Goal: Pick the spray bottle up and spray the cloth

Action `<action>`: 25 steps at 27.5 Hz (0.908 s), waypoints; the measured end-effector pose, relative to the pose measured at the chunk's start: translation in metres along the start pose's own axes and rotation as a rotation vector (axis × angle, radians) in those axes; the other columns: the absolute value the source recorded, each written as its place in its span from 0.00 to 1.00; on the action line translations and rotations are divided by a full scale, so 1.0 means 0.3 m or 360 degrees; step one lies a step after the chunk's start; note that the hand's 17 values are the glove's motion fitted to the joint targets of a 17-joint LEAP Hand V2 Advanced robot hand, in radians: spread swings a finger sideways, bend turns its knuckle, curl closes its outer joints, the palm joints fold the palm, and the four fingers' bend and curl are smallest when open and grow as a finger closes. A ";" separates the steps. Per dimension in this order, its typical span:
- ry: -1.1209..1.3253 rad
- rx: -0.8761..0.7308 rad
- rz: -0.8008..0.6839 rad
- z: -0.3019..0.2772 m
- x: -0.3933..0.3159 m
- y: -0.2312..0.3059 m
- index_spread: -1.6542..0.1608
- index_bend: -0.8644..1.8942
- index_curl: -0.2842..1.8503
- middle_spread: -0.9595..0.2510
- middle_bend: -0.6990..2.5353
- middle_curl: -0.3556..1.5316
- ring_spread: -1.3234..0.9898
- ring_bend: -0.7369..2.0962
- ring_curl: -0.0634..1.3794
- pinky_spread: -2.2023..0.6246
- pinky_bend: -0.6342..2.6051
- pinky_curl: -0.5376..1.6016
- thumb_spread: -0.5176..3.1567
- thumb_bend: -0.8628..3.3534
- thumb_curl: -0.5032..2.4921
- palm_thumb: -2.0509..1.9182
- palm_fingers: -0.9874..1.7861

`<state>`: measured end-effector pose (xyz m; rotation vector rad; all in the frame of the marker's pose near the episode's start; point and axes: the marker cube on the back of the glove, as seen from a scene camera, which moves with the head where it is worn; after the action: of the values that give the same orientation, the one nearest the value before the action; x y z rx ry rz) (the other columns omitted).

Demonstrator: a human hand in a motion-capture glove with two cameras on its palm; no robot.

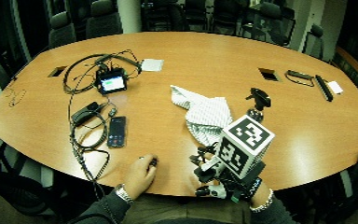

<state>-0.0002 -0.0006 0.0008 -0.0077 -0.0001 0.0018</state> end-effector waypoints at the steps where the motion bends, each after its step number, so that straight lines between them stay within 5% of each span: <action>1: 0.0000 -0.0002 -0.0001 0.001 0.000 -0.001 0.79 0.39 0.16 0.77 0.29 0.22 0.56 0.37 0.09 0.83 0.28 0.28 0.25 0.25 0.19 0.59 0.52; 10: -0.0004 -0.0049 -0.0046 0.026 -0.020 -0.019 0.71 0.38 0.22 0.76 0.29 0.27 0.55 0.37 0.15 0.86 0.28 0.32 0.37 0.24 0.20 0.60 0.50; 25: -0.0031 -0.0033 -0.0140 0.025 -0.058 -0.108 0.68 0.37 0.25 0.76 0.28 0.31 0.55 0.37 0.19 0.88 0.27 0.36 0.43 0.23 0.22 0.62 0.50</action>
<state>-0.0176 -0.0331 0.0085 -0.0285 -0.0202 -0.0862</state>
